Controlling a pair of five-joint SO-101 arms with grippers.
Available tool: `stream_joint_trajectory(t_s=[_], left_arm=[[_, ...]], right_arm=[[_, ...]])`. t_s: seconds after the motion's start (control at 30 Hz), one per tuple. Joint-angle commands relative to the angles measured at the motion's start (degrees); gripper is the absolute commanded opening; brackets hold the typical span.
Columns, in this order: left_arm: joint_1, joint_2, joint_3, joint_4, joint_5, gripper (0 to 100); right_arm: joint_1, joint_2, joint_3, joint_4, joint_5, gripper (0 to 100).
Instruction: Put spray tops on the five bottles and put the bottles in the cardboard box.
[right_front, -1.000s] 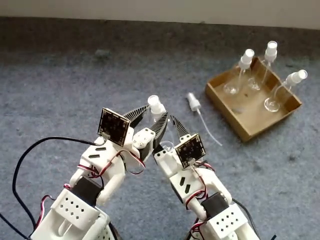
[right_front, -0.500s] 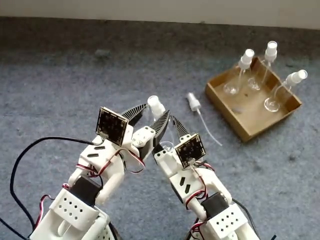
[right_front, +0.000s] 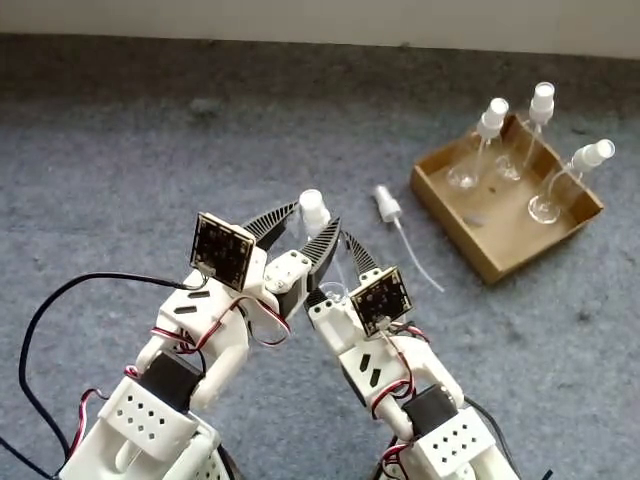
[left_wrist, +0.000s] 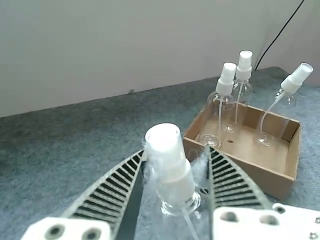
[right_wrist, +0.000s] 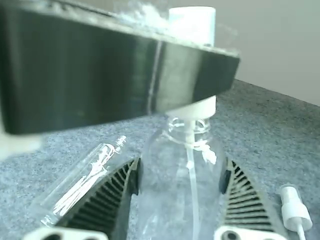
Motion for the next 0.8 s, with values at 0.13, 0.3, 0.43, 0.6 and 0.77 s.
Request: stream_joint_trajectory(t_s=[0.13, 0.3, 0.43, 0.6, 0.77], left_arm=[[1.2, -9.9, -3.2, 4.1, 0.7, 15], [0.8, -18.2, -3.2, 12.7, 0.7, 15], [0.8, -20.3, -3.2, 15.9, 0.6, 15], [0.7, -20.5, -3.3, 20.9, 0.6, 10], [0.7, -20.5, -3.3, 23.1, 0.5, 2]], right_arm=[[-0.2, -0.7, 6.5, 0.2, 0.1, 17.9], [-0.1, -0.7, 6.5, 0.2, 0.0, 17.9], [0.2, -0.7, 6.5, 0.2, 0.0, 17.9], [5.1, -0.7, 6.5, -1.1, 0.0, 17.9], [9.2, -0.7, 6.5, -4.6, -0.4, 17.8]])
